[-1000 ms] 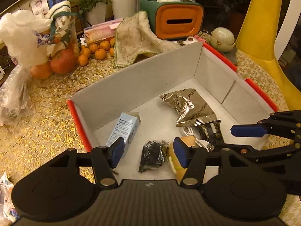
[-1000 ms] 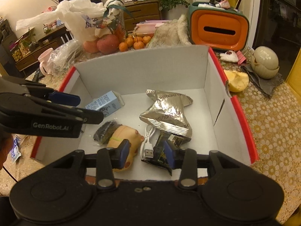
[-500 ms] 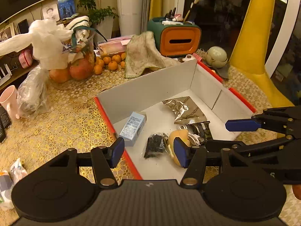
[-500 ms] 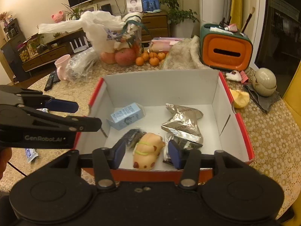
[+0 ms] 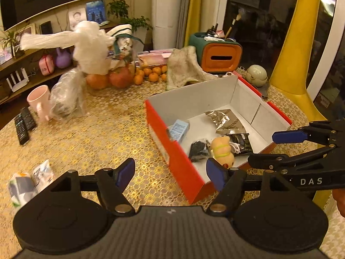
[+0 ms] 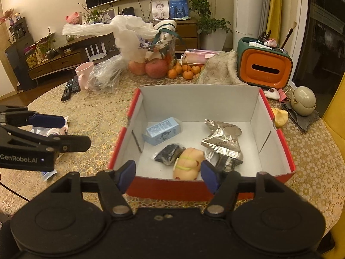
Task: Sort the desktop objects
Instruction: 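Withdraw both tools from the shoebox back over the table items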
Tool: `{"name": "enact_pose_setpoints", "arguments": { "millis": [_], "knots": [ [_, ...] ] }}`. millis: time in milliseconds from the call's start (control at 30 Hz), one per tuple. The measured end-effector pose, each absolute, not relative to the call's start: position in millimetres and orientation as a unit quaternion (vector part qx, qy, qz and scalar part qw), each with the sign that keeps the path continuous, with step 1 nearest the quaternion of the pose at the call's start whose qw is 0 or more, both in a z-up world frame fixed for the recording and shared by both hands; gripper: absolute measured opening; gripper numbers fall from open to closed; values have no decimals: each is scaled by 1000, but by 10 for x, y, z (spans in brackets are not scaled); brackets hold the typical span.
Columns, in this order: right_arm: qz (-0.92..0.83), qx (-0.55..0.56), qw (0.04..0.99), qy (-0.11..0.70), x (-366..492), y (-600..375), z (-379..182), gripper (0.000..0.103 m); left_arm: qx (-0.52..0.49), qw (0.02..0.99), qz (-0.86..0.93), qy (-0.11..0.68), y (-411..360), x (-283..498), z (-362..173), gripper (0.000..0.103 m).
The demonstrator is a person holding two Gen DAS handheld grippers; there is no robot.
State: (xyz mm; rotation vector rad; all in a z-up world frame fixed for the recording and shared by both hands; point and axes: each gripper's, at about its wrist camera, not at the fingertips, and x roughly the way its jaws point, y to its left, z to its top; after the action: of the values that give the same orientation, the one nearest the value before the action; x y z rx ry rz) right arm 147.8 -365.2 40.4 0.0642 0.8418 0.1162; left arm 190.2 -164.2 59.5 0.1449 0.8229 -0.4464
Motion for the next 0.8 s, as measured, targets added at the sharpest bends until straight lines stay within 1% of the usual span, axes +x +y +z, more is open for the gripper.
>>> {"name": "enact_pose_setpoints", "arguments": {
  "millis": [67,133,400,533,800],
  "knots": [
    [58,30,912,406,1453,-3591,424,70,63,893,-208,394,-1523,1844,601,78],
    [61,29,912,406,1435,-3520,435,71,58,897,-200,389,-1404,1785,618,80],
    [85,16,911,403,1417,-3120,474,72,44,914,-156,373,-847,1526,624,85],
    [102,8,910,402,1436,-2873,464,73,29,919,-135,370,-530,1426,626,99],
    [146,0,904,402,1504,-2328,426,73,5,923,-93,373,103,1343,549,100]
  ]
}}
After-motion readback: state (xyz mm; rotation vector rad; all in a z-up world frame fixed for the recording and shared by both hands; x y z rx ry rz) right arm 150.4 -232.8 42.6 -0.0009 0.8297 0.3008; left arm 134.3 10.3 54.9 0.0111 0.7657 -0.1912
